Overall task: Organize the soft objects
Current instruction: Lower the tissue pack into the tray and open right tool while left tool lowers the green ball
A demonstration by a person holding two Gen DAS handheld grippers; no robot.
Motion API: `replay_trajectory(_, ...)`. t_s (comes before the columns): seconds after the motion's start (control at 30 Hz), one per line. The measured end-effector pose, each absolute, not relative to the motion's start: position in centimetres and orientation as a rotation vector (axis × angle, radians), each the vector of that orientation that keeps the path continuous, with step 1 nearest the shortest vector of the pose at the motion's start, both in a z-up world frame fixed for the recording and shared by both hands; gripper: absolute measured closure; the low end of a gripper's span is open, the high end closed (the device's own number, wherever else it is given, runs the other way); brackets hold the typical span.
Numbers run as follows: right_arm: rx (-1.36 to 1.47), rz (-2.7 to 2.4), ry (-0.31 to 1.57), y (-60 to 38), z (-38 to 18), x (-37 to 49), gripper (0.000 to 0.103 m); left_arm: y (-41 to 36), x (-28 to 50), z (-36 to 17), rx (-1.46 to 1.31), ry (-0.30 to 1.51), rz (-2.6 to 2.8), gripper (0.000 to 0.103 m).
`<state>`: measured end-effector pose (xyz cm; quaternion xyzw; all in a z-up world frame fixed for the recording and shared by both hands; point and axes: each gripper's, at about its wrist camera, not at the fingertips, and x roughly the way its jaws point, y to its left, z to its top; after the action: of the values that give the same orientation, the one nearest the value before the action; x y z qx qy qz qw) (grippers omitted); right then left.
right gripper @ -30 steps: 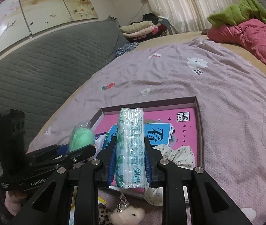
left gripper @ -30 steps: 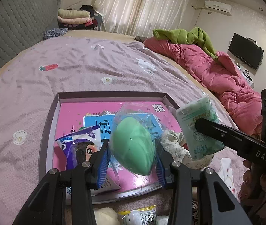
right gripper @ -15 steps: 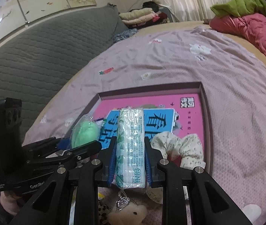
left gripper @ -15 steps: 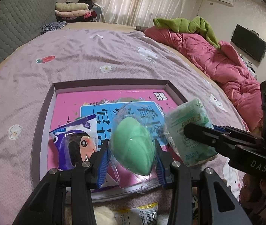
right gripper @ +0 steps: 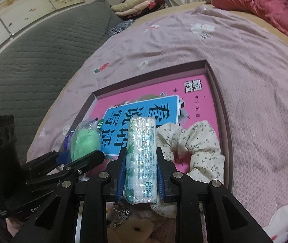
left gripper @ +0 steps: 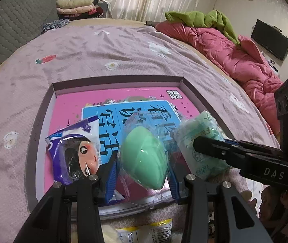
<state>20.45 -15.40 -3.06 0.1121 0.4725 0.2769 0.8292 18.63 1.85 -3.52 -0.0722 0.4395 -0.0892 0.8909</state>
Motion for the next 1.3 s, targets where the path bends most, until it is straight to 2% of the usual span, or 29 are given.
replay_trajectory(0.4,0.057,0.522,0.979,-14.4,-2.8,19.9,0.075,1.4,18.8,-4.4,-0.095,0.95,-0.162,0.06)
replay_trajectory(0.57,0.019,0.495,0.971,-14.6,-2.5,19.9,0.069,1.5,18.9,-4.7,-0.091,0.963,-0.155,0.06)
replay_trajectory(0.9,-0.104,0.459,0.936,-14.0,-2.0,19.5,0.067,1.7,19.0,-4.8,-0.089,0.967,-0.147,0.06)
replay_trajectory(1.03,-0.147,0.435,0.929,-14.0,-2.0,19.2,0.055,2.0,19.0,-4.9,-0.09,0.979,-0.135,0.059)
replay_trajectory(1.3,-0.134,0.431,0.896,-14.3,-1.3,19.0,0.053,2.0,19.1,-5.1,-0.087,0.989,-0.141,0.059)
